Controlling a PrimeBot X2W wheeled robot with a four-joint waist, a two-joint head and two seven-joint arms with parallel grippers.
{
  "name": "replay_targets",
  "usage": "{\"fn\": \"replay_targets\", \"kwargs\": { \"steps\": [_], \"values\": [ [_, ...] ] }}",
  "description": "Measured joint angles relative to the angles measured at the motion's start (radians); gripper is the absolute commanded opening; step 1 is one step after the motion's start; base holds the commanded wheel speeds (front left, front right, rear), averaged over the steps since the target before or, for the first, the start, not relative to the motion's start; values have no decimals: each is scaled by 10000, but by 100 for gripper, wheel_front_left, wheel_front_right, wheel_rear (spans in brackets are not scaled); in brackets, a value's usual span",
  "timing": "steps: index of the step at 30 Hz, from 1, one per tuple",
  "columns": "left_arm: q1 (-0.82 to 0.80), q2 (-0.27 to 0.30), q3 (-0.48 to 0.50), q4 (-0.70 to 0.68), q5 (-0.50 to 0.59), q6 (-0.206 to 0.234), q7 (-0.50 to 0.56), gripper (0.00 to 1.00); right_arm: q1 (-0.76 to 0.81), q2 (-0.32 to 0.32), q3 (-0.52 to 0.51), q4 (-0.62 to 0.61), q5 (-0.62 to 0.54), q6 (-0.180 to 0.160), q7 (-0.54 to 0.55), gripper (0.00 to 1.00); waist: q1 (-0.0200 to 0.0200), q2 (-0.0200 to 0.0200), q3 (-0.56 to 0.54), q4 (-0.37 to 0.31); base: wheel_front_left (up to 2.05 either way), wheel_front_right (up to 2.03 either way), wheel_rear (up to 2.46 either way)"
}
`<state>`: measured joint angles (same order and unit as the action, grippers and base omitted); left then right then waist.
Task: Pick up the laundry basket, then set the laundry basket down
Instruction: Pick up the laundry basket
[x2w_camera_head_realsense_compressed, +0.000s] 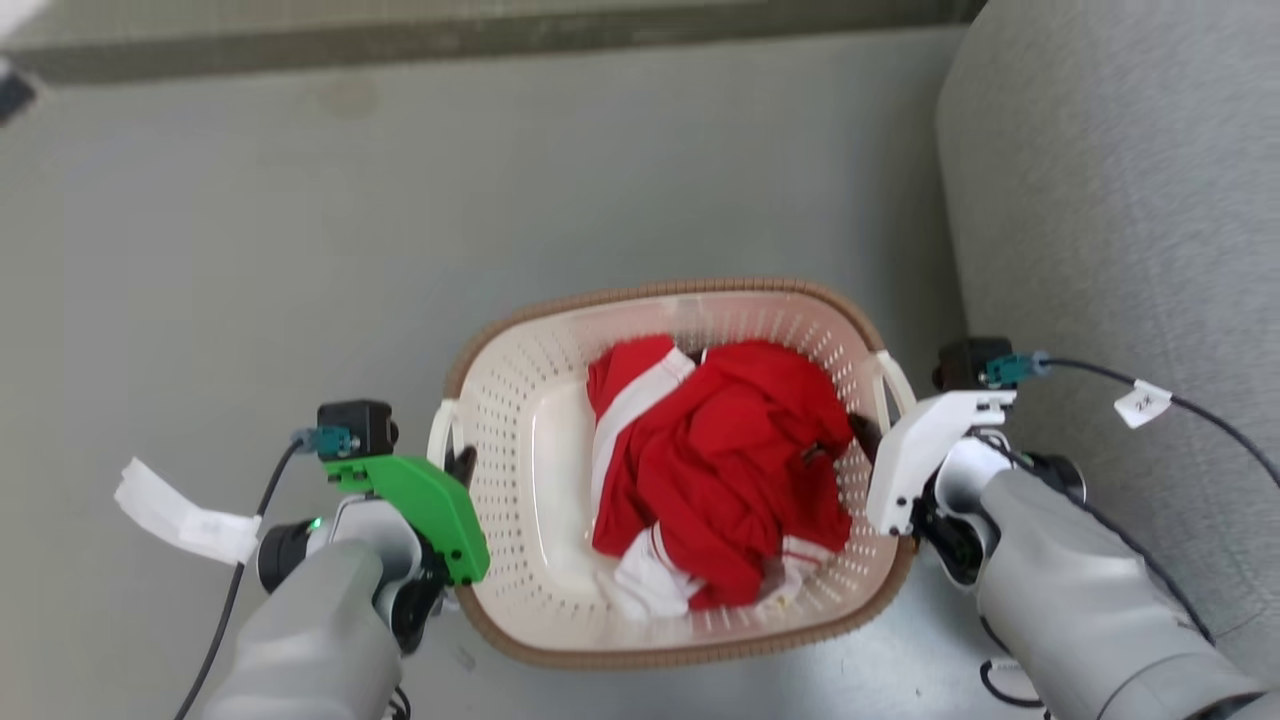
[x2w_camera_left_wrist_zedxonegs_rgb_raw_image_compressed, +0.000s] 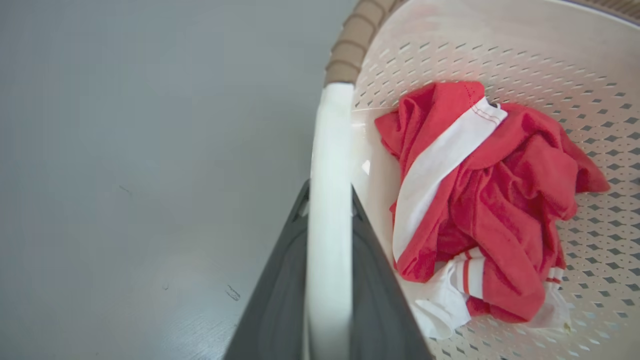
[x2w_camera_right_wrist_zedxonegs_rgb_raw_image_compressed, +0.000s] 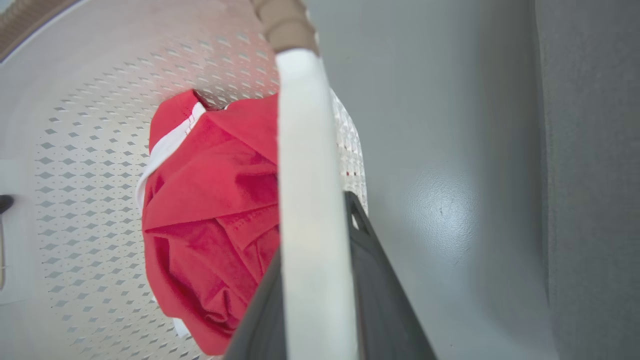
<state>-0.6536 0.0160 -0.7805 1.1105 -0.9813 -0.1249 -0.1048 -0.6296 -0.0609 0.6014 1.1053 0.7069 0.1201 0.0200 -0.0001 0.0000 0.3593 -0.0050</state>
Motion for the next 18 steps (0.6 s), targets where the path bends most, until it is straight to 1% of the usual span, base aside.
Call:
{"fn": "replay_targets", "kwargs": {
  "steps": [4,13,18],
  "values": [
    [248,-8,-96,134,-23,-42,192,0,299,15,232,-13,272,-69,222,0,0,0,-571,-101,0,0,0],
    [1127,-15,-408,245,-378,-42,754,0,1251,23,642,2,825,-75,786,0,0,0,-1849,-311,0,0,0],
    [1179,-13,-460,295,-470,-42,886,0,1299,17,775,-2,957,-77,880,0,0,0,-2346,-422,0,0,0]
  ]
}}
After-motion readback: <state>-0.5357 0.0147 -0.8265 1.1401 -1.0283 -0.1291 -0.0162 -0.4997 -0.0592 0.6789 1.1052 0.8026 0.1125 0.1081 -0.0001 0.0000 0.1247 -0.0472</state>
